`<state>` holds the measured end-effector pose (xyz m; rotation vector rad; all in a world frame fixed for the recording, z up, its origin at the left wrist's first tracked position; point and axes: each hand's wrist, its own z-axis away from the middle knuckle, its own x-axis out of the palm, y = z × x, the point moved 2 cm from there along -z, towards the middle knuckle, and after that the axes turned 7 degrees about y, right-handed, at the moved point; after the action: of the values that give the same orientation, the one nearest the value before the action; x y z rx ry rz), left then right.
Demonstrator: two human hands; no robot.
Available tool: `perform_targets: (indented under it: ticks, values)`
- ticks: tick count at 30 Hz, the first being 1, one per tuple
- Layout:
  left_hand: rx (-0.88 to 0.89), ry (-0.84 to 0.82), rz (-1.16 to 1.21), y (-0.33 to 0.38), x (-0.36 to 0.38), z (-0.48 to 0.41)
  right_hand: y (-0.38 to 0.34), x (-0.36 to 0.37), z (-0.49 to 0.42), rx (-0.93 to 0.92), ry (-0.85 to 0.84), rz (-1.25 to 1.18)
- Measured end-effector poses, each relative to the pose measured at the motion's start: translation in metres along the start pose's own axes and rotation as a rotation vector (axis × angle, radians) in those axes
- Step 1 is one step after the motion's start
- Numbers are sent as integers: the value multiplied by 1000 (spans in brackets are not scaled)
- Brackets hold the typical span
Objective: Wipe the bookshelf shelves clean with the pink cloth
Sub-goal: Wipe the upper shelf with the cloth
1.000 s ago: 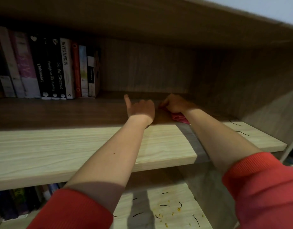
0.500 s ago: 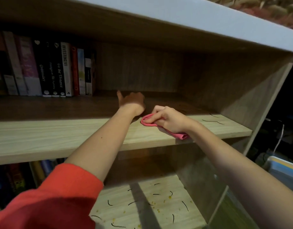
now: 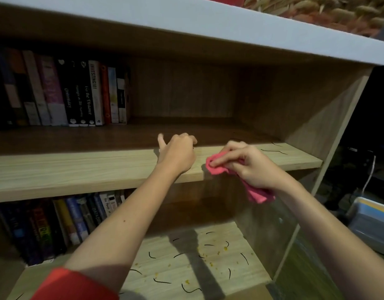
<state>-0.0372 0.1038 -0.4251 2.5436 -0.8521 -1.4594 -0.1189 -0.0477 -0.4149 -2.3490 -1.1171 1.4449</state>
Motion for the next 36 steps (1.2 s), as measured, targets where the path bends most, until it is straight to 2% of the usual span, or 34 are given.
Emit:
perform_targets:
  ticks: [3, 5, 7, 10, 11, 15, 22, 26, 34, 36]
  values:
    - [1, 21, -7, 2, -2, 3, 16, 5, -11, 96, 159, 233]
    - [21, 40, -8, 3, -4, 4, 22, 8, -9, 109, 108, 298]
    - [58, 64, -17, 5, -5, 4, 24, 4, 0, 106, 102, 240]
    - [137, 68, 13, 23, 3, 5, 37, -5, 15, 140, 319, 397]
    - [162, 48, 35, 34, 9, 5, 41, -6, 18, 163, 345, 446]
    - [200, -80, 61, 71, 35, -2, 53, -15, 12, 235, 282, 345]
    - [173, -167, 197, 95, 60, -28, 73, -30, 28, 257, 366, 506]
    - [150, -247, 296, 105, 71, -46, 106, -64, 37, 397, 425, 569]
    - [191, -354, 188, 106, 85, -54, 129, -84, 18, 540, 371, 726]
    - [178, -378, 184, 107, 85, -54, 131, -81, 8, 496, 303, 722]
